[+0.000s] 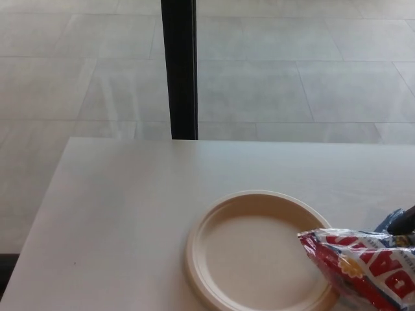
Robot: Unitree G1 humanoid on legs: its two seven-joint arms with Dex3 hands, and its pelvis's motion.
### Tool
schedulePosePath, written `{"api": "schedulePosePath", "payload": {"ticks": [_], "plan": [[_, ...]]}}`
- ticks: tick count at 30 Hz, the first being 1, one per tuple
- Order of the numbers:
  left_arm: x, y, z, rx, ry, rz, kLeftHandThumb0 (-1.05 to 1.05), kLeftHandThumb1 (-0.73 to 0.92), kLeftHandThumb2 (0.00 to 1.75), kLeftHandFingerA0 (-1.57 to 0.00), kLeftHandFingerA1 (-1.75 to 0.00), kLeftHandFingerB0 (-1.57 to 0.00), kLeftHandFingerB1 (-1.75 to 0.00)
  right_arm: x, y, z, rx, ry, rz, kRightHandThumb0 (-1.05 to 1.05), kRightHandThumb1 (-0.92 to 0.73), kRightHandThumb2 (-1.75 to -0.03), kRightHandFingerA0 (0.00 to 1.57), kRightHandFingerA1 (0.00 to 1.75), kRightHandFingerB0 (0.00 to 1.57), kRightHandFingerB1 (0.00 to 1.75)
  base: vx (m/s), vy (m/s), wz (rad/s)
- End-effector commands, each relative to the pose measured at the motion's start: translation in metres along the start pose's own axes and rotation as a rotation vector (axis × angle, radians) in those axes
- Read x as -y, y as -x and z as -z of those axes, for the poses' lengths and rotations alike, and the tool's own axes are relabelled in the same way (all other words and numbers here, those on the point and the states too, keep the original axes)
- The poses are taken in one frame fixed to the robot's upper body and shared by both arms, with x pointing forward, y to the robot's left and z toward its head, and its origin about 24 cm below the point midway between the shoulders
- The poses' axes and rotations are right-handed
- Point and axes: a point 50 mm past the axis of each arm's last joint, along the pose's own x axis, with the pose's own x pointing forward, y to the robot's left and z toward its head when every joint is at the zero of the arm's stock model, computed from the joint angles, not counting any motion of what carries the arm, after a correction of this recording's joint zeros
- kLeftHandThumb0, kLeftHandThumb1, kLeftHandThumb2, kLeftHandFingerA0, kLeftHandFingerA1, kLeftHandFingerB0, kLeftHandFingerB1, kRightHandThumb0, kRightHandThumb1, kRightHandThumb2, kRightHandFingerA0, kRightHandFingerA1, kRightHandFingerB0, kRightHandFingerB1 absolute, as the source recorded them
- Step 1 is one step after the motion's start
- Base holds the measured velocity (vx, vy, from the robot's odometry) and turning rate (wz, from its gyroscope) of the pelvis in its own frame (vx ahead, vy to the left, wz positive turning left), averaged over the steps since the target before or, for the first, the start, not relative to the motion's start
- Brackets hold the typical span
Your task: The robot uses its right hand to pick up a bag of sunflower seeds kept in the middle of the desk and tilts it over a plate kept next to it to pour out a few seeds and then puts the bag of seeds back on the desk
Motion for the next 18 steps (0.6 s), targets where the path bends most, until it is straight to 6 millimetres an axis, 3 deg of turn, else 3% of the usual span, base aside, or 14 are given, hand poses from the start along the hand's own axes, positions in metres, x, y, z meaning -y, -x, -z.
{"api": "schedulePosePath", "payload": {"ticks": [1, 3, 7, 8, 10, 18], "plan": [[-0.007, 0.001, -0.006, 0.026, -0.028, -0.016, -0.58, 0.79, 0.82, -0.22, -0.85, -0.18, -0.57, 0.012, -0.005, -0.012, 0.020, 0.090, 0.052, -0.11, -0.63, -0.95, 0.86, 1.75, 0.70, 1.61, 0.00, 0.000, 0.00], [-0.007, 0.000, -0.006, 0.019, -0.023, -0.018, -0.57, 0.82, 0.78, -0.22, -0.71, -0.17, -0.56, 0.013, -0.007, -0.016, 0.028, 0.090, 0.056, -0.13, -0.62, -0.96, 0.86, 1.75, 0.70, 1.60, 0.00, 0.000, 0.00], [-0.008, 0.000, -0.003, 0.009, 0.024, -0.027, -0.57, 0.79, 0.79, -0.23, -0.74, -0.17, -0.56, 0.013, -0.008, -0.022, 0.050, 0.089, 0.058, -0.15, -0.61, -0.97, 0.88, 1.75, 0.71, 1.59, 0.00, 0.000, 0.00], [-0.008, 0.000, -0.003, 0.000, 0.030, -0.038, -0.56, 0.80, 0.77, -0.27, -0.81, -0.18, -0.56, 0.012, -0.008, -0.025, 0.051, 0.097, 0.058, -0.19, -0.62, -0.95, 0.89, 1.75, 0.72, 1.54, 0.00, 0.000, 0.00], [-0.010, 0.001, -0.002, -0.001, 0.018, -0.038, -0.57, 0.80, 0.78, -0.25, -0.78, -0.18, -0.57, 0.012, -0.010, -0.029, 0.062, 0.098, 0.057, -0.20, -0.61, -0.97, 0.93, 1.75, 0.74, 1.48, 0.00, 0.000, 0.00], [-0.010, 0.001, -0.001, -0.007, 0.020, -0.033, -0.58, 0.82, 0.77, -0.23, -0.75, -0.19, -0.57, 0.009, -0.011, -0.032, 0.018, 0.040, 0.031, -0.23, -0.55, -1.04, 0.92, 1.75, 0.69, 1.60, 0.00, 0.000, 0.00]]}}
